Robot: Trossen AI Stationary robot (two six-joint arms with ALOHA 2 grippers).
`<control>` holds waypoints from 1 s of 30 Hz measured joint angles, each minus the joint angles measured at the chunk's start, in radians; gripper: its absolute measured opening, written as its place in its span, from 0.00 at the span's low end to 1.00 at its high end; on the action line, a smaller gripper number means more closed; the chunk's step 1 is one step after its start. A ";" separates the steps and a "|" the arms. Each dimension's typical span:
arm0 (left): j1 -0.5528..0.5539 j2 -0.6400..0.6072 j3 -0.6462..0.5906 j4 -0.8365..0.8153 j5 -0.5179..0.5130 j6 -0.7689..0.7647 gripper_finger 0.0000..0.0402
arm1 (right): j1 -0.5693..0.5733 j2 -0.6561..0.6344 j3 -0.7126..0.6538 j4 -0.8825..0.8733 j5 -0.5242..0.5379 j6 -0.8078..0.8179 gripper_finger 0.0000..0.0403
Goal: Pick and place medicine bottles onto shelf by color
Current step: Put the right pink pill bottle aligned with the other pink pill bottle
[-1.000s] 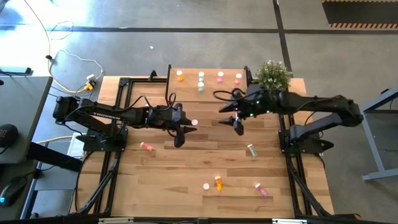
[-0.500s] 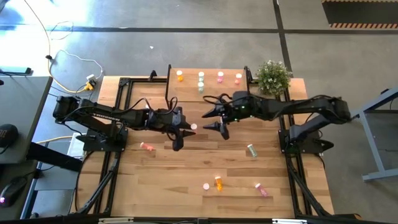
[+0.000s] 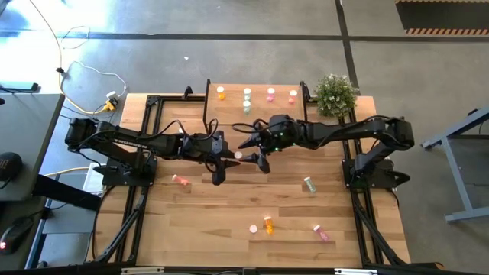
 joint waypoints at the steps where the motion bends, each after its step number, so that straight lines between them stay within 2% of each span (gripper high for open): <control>1: 0.000 0.000 0.000 0.000 0.000 0.000 0.22 | 0.000 0.005 0.000 -0.002 0.000 0.009 0.57; 14: 0.000 0.000 0.000 0.000 0.000 0.000 0.22 | 0.014 0.025 0.000 0.033 0.002 0.058 0.56; 24: 0.000 0.000 0.000 0.001 -0.016 0.000 0.22 | 0.013 0.025 0.000 0.034 0.009 0.059 0.37; 30: 0.000 0.000 0.000 0.008 -0.031 0.000 0.22 | 0.013 0.025 0.000 0.033 0.010 0.060 0.33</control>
